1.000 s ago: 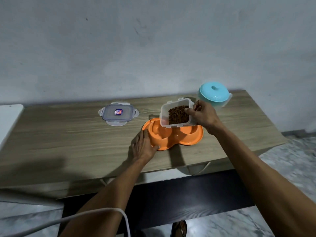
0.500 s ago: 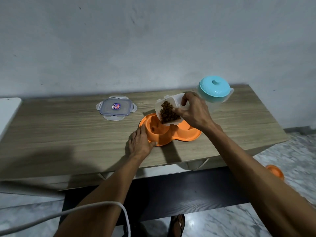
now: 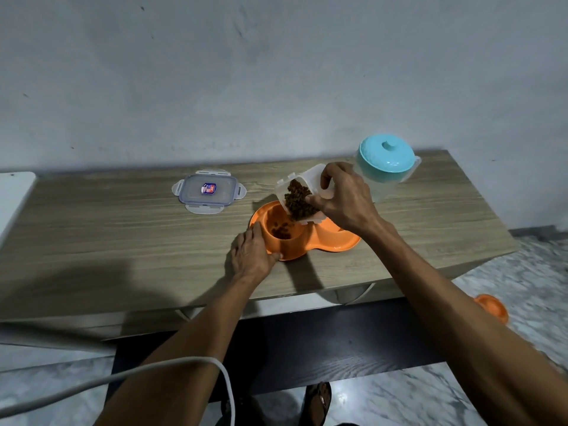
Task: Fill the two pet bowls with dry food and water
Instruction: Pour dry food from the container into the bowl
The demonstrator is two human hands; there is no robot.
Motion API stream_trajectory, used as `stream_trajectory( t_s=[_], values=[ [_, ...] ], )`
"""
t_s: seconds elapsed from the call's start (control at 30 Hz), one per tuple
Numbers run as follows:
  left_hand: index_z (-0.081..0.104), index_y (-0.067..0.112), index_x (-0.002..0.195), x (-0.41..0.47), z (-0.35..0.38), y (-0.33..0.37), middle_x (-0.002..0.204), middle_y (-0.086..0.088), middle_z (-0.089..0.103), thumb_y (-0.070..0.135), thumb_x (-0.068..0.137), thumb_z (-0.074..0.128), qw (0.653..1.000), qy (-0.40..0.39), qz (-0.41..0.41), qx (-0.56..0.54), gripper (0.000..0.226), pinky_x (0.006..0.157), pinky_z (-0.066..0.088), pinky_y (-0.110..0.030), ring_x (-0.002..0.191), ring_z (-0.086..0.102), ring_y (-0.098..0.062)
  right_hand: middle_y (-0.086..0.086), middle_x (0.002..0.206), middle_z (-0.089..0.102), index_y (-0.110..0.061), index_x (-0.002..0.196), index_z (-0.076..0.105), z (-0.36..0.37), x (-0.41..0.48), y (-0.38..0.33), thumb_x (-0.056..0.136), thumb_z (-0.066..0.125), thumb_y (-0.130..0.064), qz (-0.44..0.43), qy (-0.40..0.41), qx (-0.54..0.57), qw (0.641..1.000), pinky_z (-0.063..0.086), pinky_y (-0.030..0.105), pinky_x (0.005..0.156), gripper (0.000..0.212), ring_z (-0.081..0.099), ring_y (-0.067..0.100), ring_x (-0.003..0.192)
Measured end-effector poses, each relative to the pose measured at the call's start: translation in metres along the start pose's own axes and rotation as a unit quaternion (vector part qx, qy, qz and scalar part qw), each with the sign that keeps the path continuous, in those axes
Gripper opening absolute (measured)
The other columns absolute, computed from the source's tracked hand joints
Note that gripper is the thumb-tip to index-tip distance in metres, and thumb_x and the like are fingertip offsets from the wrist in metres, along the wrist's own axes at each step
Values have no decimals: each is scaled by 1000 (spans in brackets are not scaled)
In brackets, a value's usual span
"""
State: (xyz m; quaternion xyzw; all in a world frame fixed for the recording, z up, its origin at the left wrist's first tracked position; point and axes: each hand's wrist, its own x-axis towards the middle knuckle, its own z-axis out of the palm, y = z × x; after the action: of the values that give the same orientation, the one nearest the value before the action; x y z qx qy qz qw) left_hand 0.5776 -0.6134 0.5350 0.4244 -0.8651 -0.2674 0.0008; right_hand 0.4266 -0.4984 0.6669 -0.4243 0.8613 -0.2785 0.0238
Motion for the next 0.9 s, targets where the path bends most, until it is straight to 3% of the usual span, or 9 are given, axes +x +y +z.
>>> stream_trajectory(
  t_s=[0.2,0.9],
  values=[
    [17,21,154,2,3,-1,153,-5,38,46,75,77,1000,-3,1,-6,102,114,31,-49,142,30,-29,9,116,59,-17,90,49,0,0,-1,77,77,-37,2,1,-1,1000,49,43,77,36,54,27,97],
    [20,18,153,4,6,-3,152,-6,40,49,76,75,1000,8,9,3,100,116,30,-47,140,33,-28,6,112,58,-17,90,48,3,5,6,77,78,-34,7,10,14,1000,37,32,69,36,48,21,88]
  ],
)
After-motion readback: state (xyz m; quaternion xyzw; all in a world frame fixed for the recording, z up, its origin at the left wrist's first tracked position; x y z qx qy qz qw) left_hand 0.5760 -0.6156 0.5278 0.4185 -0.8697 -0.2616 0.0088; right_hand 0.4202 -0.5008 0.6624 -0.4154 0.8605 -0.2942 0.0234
